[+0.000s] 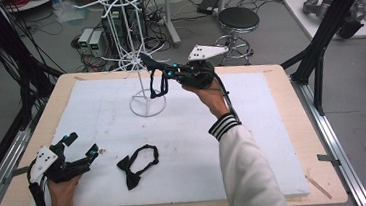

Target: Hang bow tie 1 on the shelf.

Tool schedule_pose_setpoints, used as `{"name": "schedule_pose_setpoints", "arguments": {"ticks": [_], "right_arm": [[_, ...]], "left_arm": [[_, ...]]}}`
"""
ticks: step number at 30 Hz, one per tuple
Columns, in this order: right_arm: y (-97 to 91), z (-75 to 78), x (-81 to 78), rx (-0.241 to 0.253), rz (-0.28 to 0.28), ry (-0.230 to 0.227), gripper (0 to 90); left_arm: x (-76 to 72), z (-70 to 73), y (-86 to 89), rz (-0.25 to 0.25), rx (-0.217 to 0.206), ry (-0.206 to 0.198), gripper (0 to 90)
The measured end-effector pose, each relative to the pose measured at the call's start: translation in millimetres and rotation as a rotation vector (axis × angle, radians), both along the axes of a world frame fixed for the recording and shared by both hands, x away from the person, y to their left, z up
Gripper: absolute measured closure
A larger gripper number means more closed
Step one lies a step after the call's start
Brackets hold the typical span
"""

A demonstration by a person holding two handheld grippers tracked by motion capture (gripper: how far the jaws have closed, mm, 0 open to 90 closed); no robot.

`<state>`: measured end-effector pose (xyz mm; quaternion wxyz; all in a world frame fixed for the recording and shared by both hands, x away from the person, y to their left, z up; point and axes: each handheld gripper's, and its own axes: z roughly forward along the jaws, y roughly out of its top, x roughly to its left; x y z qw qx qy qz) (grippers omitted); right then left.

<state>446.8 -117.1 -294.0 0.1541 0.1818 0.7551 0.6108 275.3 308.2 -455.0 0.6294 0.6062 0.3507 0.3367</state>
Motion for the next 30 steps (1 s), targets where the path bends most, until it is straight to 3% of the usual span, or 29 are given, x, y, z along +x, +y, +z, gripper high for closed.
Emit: {"name": "schedule_pose_setpoints", "arguments": {"ticks": [5, 10, 17, 30], "right_arm": [[1.5, -2.3, 3.0, 0.025, -0.017, 0.017, 84.4], [7.9, -5.2, 3.6, 0.007, -0.022, 0.020, 84.3], [13.1, -9.8, 6.5, 0.005, -0.076, 0.038, 83.8], [16.8, -18.2, 12.0, -0.017, -0.101, 0.075, 83.7]], "left_arm": [[0.0, 0.0, -0.1, 0.000, -0.001, -0.001, 11.9], [0.1, -0.1, -0.2, 0.001, -0.002, -0.003, 11.9], [0.1, -0.1, -0.3, 0.002, -0.003, -0.003, 11.9], [0.1, -0.1, -0.2, 0.002, -0.002, -0.003, 11.9]]}}
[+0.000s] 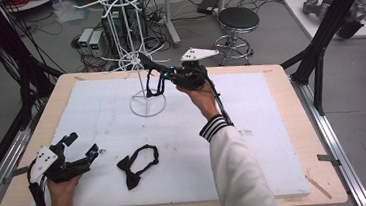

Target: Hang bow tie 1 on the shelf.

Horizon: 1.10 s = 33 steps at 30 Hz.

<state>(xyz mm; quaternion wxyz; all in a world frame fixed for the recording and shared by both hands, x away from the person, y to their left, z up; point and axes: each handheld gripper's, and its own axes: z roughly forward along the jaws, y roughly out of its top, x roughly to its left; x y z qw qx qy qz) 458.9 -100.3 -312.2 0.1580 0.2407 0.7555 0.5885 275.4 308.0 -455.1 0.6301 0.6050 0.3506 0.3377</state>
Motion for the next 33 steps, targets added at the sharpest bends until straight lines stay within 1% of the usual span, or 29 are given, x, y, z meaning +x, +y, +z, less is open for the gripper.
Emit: {"name": "schedule_pose_setpoints", "arguments": {"ticks": [4, 5, 6, 7, 8, 9, 10, 11, 13, 15, 16, 17, 19, 20, 22, 26, 27, 28, 29, 30, 33], "right_arm": [[-0.6, -1.5, 1.5, -0.005, -0.002, 0.005, 80.5], [-0.4, -2.0, 1.6, -0.007, 0.002, 0.007, 79.0], [-0.6, -2.6, 2.1, -0.009, 0.008, 0.007, 75.2], [-0.7, -3.1, 2.5, -0.003, 0.020, 0.014, 68.7], [-0.8, -3.5, 2.6, 0.004, 0.019, 0.019, 57.7], [0.0, -3.7, 2.5, 0.000, -0.003, 0.022, 48.9], [0.4, -3.9, 2.1, -0.014, -0.011, 0.022, 46.1], [0.4, -4.1, 1.7, -0.028, -0.010, 0.018, 41.5], [2.0, -4.7, 0.4, -0.054, -0.016, 0.011, 29.4], [3.9, -6.0, -0.7, -0.088, -0.007, 0.014, 20.2], [4.7, -6.6, -1.1, -0.099, -0.001, 0.013, 17.3], [5.6, -7.4, -1.3, -0.102, 0.009, 0.016, 12.0], [5.8, -8.0, -2.2, -0.092, 0.024, 0.036, 11.0], [5.4, -7.9, -2.4, -0.090, 0.032, 0.032, 10.0], [4.8, -6.5, -4.3, -0.096, 0.024, 0.031, 1.4], [-2.0, 0.1, -11.4, -0.120, 0.031, 0.030, 1.3], [-5.3, 1.2, -14.8, -0.107, 0.027, 0.011, 1.3], [-10.0, 1.0, -19.7, -0.083, 0.015, -0.018, 1.4], [-14.9, 1.1, -23.8, -0.073, 0.005, -0.033, 1.4], [-18.2, 1.4, -25.6, -0.077, -0.001, -0.028, 1.4], [-35.4, 0.8, -36.0, -0.057, -0.038, -0.043, 1.4]], "left_arm": [[-0.1, 0.0, 0.1, -0.001, 0.002, 0.000, 11.9], [0.0, 0.0, 0.1, 0.000, 0.001, 0.000, 11.9], [0.0, 0.0, -0.2, 0.000, -0.003, 0.000, 11.9], [0.0, 0.0, -0.3, 0.001, -0.004, -0.001, 11.9], [0.0, 0.0, -0.2, 0.000, -0.003, -0.001, 11.9], [0.0, 0.0, -0.2, 0.000, -0.002, -0.001, 11.9], [0.0, -0.1, -0.2, 0.000, -0.002, -0.002, 11.9], [-0.1, 0.0, -0.1, -0.001, 0.000, 0.000, 11.9], [0.0, 0.0, -0.1, 0.000, 0.000, -0.002, 11.9], [0.0, -0.1, -0.1, 0.000, 0.001, -0.002, 11.9], [-0.1, 0.0, -0.1, 0.000, 0.001, -0.002, 11.9], [-0.1, -0.1, -0.1, 0.000, 0.002, -0.002, 11.9], [-0.2, -0.1, -0.3, 0.000, 0.000, -0.003, 11.9], [-0.3, -0.1, -0.2, 0.000, 0.001, -0.003, 11.9], [-0.3, -0.1, -0.2, 0.001, 0.001, -0.004, 11.9], [-0.3, 0.0, -0.4, 0.001, 0.003, -0.005, 11.9], [-0.4, 0.0, -0.5, 0.001, 0.003, -0.002, 11.9], [-0.5, 0.0, -0.7, 0.001, 0.002, -0.001, 11.9], [-0.4, 0.0, -0.6, 0.002, 0.004, -0.002, 11.9], [-0.5, 0.0, -0.8, 0.001, 0.003, -0.002, 11.9], [-0.8, 0.0, -0.8, 0.002, 0.008, -0.003, 11.9]]}}
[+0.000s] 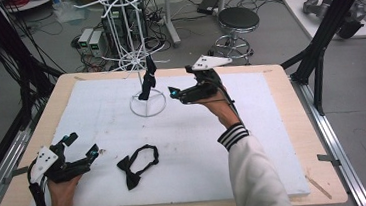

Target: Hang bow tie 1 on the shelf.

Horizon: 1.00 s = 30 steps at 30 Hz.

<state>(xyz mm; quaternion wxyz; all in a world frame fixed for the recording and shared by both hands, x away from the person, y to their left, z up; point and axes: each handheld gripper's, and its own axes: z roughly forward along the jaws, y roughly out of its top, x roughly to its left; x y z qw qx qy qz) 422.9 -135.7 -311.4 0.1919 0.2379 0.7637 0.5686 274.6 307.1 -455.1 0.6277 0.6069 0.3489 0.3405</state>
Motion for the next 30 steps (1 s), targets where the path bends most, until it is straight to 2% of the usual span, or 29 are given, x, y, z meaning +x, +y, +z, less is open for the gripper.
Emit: {"name": "schedule_pose_setpoints", "arguments": {"ticks": [3, 9, 13, 16, 18, 19, 21, 24, 27, 30], "right_arm": [[-15.8, -0.8, -12.1, 0.008, -0.048, -0.014, 1.4], [-46.8, -4.7, -46.2, 0.016, -0.149, -0.078, 1.4], [-68.3, -12.6, -69.6, 0.005, -0.215, -0.109, 1.4], [-84.6, -21.8, -86.3, 0.032, -0.281, -0.136, 1.6], [-94.9, -30.6, -95.7, 0.056, -0.313, -0.133, 2.1], [-99.0, -35.5, -99.8, 0.065, -0.325, -0.115, 2.6], [-105.7, -45.6, -108.2, 0.088, -0.323, -0.106, 3.2], [-111.3, -59.5, -119.9, 0.093, -0.331, -0.108, 3.1], [-114.5, -71.7, -129.5, 0.111, -0.319, -0.131, 3.2], [-115.4, -80.4, -137.2, 0.100, -0.338, -0.164, 3.1]], "left_arm": [[0.1, 0.0, -0.1, 0.001, -0.004, 0.000, 11.9], [-0.8, -0.2, -0.3, 0.004, 0.003, -0.009, 11.9], [-0.7, -0.2, -0.2, 0.004, -0.001, -0.009, 11.9], [-0.8, -0.2, -0.2, 0.005, 0.000, -0.009, 11.9], [-0.8, -0.1, -0.2, 0.006, -0.004, -0.008, 11.9], [-0.8, -0.1, 0.0, 0.007, -0.002, -0.009, 11.9], [-0.8, 0.0, 0.0, 0.007, -0.002, -0.009, 11.8], [-1.0, 0.0, 0.1, 0.009, -0.001, -0.009, 11.8], [-1.2, 0.0, 0.0, 0.013, 0.001, -0.009, 11.8], [-1.1, 0.0, -0.1, 0.015, 0.001, -0.008, 11.8]]}}
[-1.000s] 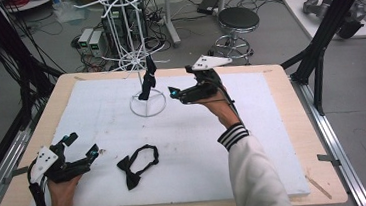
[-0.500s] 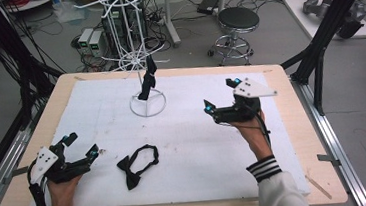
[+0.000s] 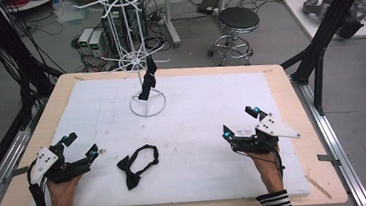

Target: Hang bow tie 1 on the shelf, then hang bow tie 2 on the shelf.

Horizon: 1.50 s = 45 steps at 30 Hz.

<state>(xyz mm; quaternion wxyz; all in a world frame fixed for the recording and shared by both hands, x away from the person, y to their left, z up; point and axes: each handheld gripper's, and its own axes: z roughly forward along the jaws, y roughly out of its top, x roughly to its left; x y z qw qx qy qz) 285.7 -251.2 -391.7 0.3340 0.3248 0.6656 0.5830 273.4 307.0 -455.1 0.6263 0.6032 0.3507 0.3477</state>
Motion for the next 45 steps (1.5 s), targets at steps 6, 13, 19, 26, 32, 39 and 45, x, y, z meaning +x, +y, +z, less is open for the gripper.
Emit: {"name": "schedule_pose_setpoints", "arguments": {"ticks": [6, 13, 19, 26, 32, 39, 45], "right_arm": [[-3.0, -17.5, -6.8, 0.031, -0.052, -0.032, 3.1], [-4.7, -22.7, -6.7, 0.045, -0.056, -0.019, 3.1], [-6.0, -24.4, -9.4, 0.054, -0.052, -0.022, 3.1], [-8.9, -23.5, -12.4, 0.058, -0.051, -0.027, 3.1], [-12.2, -23.2, -14.6, 0.054, -0.051, -0.035, 3.1], [-17.4, -24.4, -18.9, 0.055, -0.050, -0.042, 3.1], [-23.4, -28.9, -20.8, 0.066, -0.061, -0.027, 3.2]], "left_arm": [[0.2, 0.0, 0.1, 0.001, 0.000, 0.002, 11.8], [0.5, 0.0, 0.4, -0.001, 0.000, 0.003, 11.8], [1.8, 0.5, 1.5, -0.005, -0.010, 0.017, 11.9], [3.1, 1.2, 0.2, -0.004, 0.004, 0.028, 11.8], [2.8, 6.6, -0.2, -0.017, 0.012, 0.027, 11.8], [4.9, 27.2, -1.5, -0.141, 0.095, 0.050, 11.8], [5.8, 52.0, -5.2, -0.252, 0.184, 0.059, 11.8]]}}
